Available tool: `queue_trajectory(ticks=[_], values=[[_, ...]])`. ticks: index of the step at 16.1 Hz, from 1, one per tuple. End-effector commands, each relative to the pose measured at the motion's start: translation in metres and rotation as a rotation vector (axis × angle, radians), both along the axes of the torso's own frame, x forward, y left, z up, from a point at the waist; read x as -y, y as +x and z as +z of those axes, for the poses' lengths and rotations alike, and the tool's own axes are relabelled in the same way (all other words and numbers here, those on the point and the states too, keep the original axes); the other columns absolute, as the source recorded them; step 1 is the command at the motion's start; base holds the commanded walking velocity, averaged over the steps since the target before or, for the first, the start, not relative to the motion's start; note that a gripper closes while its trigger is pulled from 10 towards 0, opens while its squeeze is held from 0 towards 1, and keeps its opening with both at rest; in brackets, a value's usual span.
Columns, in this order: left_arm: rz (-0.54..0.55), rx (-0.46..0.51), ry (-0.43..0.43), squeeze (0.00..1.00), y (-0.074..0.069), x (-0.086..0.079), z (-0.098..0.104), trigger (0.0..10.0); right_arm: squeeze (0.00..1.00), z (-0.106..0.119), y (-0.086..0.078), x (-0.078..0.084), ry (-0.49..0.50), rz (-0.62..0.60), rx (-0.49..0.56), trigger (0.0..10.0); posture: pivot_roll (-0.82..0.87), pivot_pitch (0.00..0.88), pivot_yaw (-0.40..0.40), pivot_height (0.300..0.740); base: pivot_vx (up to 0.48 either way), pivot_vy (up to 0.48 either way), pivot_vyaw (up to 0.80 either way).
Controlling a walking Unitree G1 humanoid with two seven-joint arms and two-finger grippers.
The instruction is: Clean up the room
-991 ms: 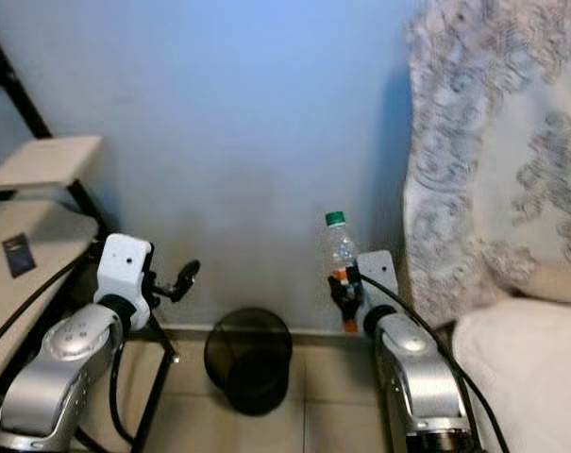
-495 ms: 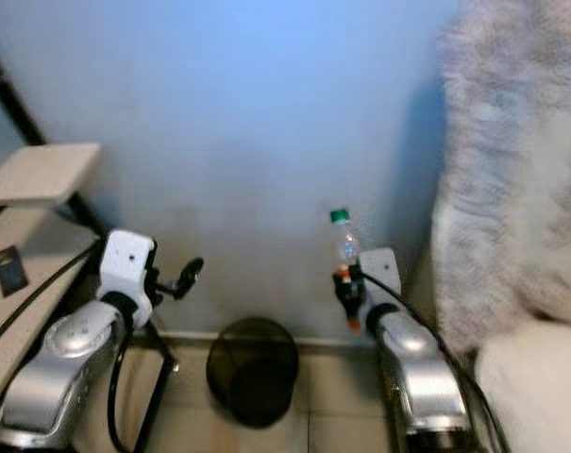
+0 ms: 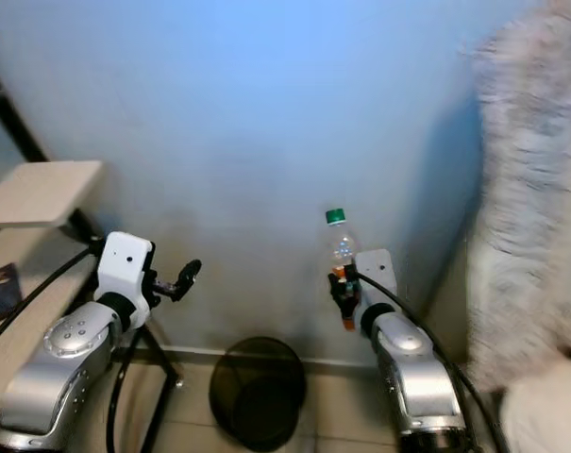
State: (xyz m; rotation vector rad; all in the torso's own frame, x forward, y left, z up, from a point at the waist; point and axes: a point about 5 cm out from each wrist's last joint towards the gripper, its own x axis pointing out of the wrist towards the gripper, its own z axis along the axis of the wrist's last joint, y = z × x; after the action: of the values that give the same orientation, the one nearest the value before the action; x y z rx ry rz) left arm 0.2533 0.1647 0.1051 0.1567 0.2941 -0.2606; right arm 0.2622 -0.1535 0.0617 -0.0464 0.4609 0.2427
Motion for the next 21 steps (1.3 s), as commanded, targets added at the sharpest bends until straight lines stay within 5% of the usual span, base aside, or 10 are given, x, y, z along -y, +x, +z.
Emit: queue_trajectory(ticks=[1, 6, 7, 13, 18, 19, 20, 21], values=[[-0.002, 0.006, 0.009, 0.0, 0.001, -0.002, 0.003, 10.0, 0.0, 0.005, 0.002, -0.005, 0.0, 0.035, 0.025, 10.0, -0.07, 0.0, 0.06, 0.74, 0.341, 0.0, 0.0], [-0.139, -0.032, 0.066, 0.0, -0.009, -0.002, 0.001, 10.0, 0.0, -0.008, 0.007, -0.006, -0.029, 0.298, -0.046, 10.0, -0.05, 0.0, 0.046, 0.74, 0.054, 0.0, 0.48], [-0.227, -0.049, 0.095, 0.0, -0.012, -0.002, 0.0, 10.0, 0.0, -0.014, 0.011, -0.005, -0.119, 0.36, -0.069, 10.0, -0.04, 0.0, 0.041, 0.74, 0.0, 0.0, 0.0], [-0.67, -0.176, 0.252, 0.0, -0.018, -0.007, 0.0, 10.0, 0.0, -0.045, 0.03, -0.027, -0.268, 0.501, -0.215, 10.0, -0.05, 0.0, 0.061, 0.74, 0.0, 0.0, 0.0], [-0.732, -0.187, 0.261, 0.0, -0.015, -0.006, 0.001, 10.0, 0.02, -0.055, 0.036, -0.043, -0.314, 0.486, -0.28, 10.0, -0.05, 0.0, 0.065, 0.74, 0.0, 0.0, 0.0], [-0.736, -0.186, 0.261, 0.0, -0.015, -0.005, 0.001, 10.0, 0.8, -0.056, 0.037, -0.045, -0.318, 0.488, -0.283, 10.0, -0.05, 0.0, 0.064, 0.74, 0.0, 0.0, 0.0], [-0.737, -0.186, 0.261, 0.0, -0.014, -0.004, 0.001, 10.0, 1.0, -0.057, 0.036, -0.046, -0.314, 0.495, -0.284, 10.0, -0.05, 0.0, 0.062, 0.74, 0.0, 0.0, 0.0], [-0.737, -0.186, 0.26, 0.0, -0.014, -0.004, 0.001, 10.0, 1.0, -0.057, 0.036, -0.048, -0.309, 0.499, -0.285, 10.0, -0.05, 0.0, 0.062, 0.74, 0.0, 0.0, 0.0]])
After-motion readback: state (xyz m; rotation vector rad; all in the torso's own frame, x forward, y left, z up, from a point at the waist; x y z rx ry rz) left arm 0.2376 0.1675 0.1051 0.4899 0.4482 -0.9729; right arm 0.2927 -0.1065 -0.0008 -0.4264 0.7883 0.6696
